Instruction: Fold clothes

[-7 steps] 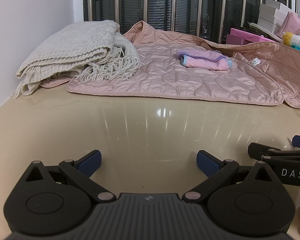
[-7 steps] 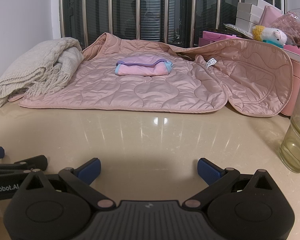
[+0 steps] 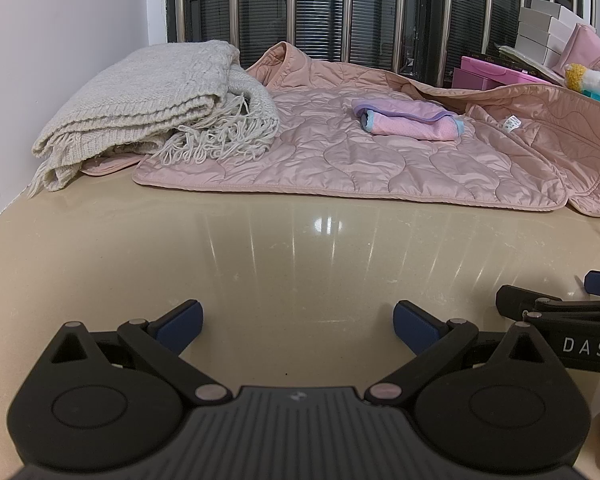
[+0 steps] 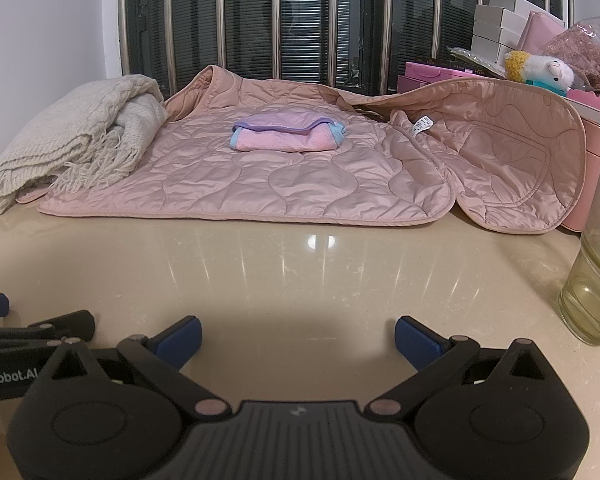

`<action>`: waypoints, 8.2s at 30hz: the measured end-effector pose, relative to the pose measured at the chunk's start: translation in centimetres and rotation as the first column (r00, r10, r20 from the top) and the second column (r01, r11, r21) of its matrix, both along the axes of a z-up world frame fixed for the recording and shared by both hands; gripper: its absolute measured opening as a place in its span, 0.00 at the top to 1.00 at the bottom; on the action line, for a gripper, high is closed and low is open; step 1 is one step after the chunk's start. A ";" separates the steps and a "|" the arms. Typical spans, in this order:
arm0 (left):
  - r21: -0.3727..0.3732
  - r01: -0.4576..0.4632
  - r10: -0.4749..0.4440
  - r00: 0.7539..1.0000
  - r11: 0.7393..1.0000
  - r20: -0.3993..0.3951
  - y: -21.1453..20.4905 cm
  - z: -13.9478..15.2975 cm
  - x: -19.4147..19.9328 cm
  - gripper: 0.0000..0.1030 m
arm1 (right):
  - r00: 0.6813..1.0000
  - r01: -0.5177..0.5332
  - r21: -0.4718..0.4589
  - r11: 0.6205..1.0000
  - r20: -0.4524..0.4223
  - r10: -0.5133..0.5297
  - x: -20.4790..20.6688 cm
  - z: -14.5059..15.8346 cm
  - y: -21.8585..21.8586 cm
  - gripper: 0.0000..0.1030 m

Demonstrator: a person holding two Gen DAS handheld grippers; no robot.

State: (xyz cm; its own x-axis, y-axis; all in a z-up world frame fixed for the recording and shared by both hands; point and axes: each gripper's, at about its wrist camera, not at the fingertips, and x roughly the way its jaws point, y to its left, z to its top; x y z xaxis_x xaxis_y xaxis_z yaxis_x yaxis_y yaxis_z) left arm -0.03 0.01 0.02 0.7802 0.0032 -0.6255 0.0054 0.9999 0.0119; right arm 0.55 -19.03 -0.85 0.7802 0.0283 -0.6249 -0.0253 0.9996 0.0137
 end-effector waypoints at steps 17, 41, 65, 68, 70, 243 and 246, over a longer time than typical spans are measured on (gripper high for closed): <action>-0.106 0.017 -0.022 0.999 0.994 -0.045 1.3 1.7 1.4 0.00 | 1.000 -0.009 0.004 1.000 -0.001 0.009 0.4 -0.3 -0.3 0.00; -0.695 -0.174 -0.010 0.968 0.698 -0.252 2.4 2.3 31.6 0.24 | 0.982 0.128 0.818 0.561 -0.186 0.046 28.8 2.6 -13.0 0.35; -0.764 0.072 -0.039 0.997 0.641 0.061 2.1 15.7 25.2 0.99 | 0.976 -0.197 0.697 0.690 0.203 0.074 24.6 17.0 -13.1 0.99; -0.752 0.180 -0.049 0.980 0.634 0.194 2.2 22.4 19.5 0.99 | 0.941 -0.294 0.654 0.697 0.324 0.093 19.5 23.4 -12.9 0.99; -0.724 0.268 -0.057 0.952 0.636 0.301 2.3 27.2 14.9 0.99 | 0.907 -0.350 0.610 0.710 0.411 0.095 15.2 27.9 -12.8 0.99; 0.436 0.009 -0.141 0.952 0.900 0.271 -2.1 2.3 -18.1 0.57 | 0.908 -0.222 -0.424 0.878 0.239 0.345 -17.3 1.7 1.4 0.99; 0.456 0.021 -0.156 0.953 0.890 0.260 -2.2 1.9 -18.9 0.56 | 0.918 -0.207 -0.358 0.911 0.251 0.307 -17.2 2.9 0.0 0.99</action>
